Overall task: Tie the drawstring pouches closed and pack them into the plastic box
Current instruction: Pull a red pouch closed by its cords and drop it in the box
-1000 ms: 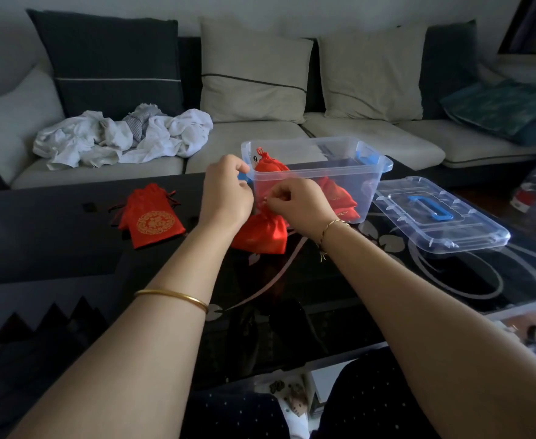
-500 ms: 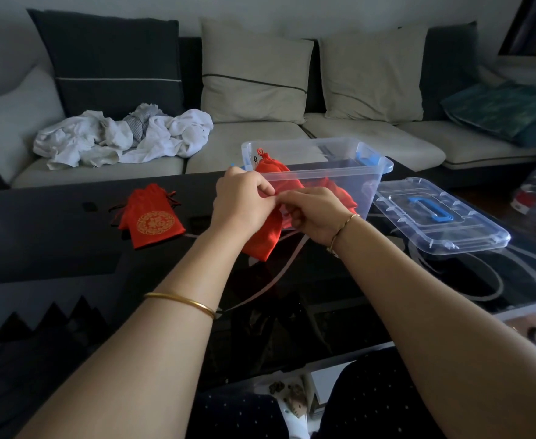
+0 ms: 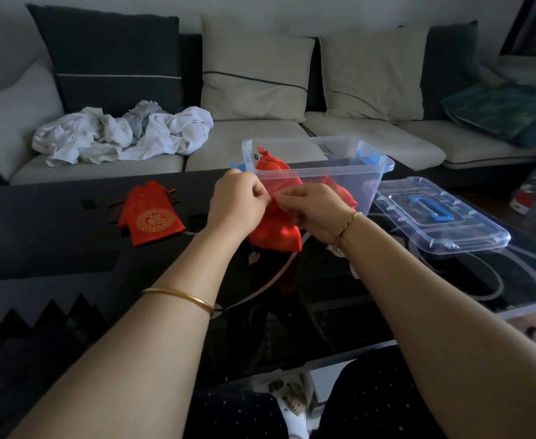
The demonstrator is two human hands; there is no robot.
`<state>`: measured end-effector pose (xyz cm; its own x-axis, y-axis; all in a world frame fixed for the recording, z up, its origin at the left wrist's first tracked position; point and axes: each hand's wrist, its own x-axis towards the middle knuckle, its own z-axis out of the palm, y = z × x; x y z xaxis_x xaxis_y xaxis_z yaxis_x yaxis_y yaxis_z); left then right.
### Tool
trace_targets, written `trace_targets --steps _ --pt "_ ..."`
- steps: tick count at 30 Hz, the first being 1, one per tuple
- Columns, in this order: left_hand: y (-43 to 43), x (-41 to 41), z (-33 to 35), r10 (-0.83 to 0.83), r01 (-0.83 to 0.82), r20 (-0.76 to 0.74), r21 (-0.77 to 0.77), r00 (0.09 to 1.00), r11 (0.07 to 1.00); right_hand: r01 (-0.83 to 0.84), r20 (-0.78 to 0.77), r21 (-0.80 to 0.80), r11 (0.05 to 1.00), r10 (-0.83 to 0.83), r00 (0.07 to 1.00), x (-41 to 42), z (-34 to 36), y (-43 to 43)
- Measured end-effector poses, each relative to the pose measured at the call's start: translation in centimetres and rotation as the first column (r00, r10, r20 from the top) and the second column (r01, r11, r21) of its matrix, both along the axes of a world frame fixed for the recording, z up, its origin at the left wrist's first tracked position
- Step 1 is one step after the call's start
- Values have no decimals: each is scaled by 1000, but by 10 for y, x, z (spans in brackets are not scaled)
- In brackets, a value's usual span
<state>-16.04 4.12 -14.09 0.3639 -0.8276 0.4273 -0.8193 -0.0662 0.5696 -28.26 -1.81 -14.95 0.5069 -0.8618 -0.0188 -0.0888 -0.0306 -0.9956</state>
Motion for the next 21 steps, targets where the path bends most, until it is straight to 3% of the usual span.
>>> trace_targets --steps 2,5,9,11,13,17,21 --pt "0 3 0 8 -8 -5 5 1000 1000 56 -118 -174 983 -77 990 -2 0 -3" --pt "2 6 2 9 -11 38 59 999 998 126 -193 -306 944 -192 962 -5 -1 -7" --pt "7 -1 7 -16 -29 232 188 973 982 145 -244 -500 854 -300 922 -7 2 -10" --pt "7 -8 9 -46 -42 374 225 926 974 178 -227 -548 817 -351 909 -7 4 -11" --pt "5 -13 9 -76 -34 424 244 903 969 208 -222 -564 799 -389 894 -8 2 -15" --pt "2 -7 6 -80 58 69 275 994 960 99 -310 -430 897 -250 917 -15 -11 -15" --pt "0 3 3 2 69 -274 249 962 966 57 -161 -128 990 -78 984 -21 -15 -10"
